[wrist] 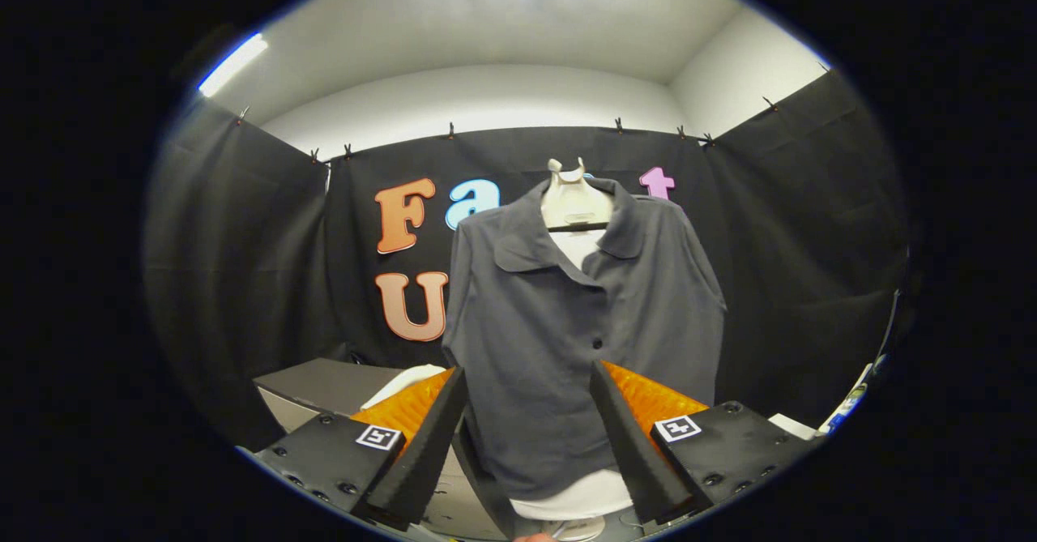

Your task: Iron the clothes twice with a garment steamer, once on the left side and once on the right side.

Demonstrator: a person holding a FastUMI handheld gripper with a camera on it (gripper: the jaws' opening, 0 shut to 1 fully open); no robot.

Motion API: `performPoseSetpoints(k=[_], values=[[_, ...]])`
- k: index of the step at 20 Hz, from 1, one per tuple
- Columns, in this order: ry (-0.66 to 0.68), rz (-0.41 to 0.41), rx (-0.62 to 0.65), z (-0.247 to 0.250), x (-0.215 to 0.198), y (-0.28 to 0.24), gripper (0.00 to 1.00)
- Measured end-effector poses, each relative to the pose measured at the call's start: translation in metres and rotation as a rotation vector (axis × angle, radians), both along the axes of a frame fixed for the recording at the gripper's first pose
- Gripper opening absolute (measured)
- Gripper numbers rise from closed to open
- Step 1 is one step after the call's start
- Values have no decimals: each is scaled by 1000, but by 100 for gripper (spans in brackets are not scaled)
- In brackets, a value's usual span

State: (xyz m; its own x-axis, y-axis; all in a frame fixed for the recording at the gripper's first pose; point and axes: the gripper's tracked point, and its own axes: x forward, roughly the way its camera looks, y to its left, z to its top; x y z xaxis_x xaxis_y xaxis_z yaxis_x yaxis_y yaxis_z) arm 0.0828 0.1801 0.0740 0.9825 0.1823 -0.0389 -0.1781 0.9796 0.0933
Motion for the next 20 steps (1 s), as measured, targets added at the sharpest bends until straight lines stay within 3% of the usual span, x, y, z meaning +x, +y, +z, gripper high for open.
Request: performPoseSetpoints(k=[2,7,11,16,20], values=[[21,24,14,4,18,37,98],[123,182,98,-1,75,156,98],[229,259,69,-30,121,231,98],[375,278,-19,-97,179,295,98],[499,249,-112,-157,202,313,99]])
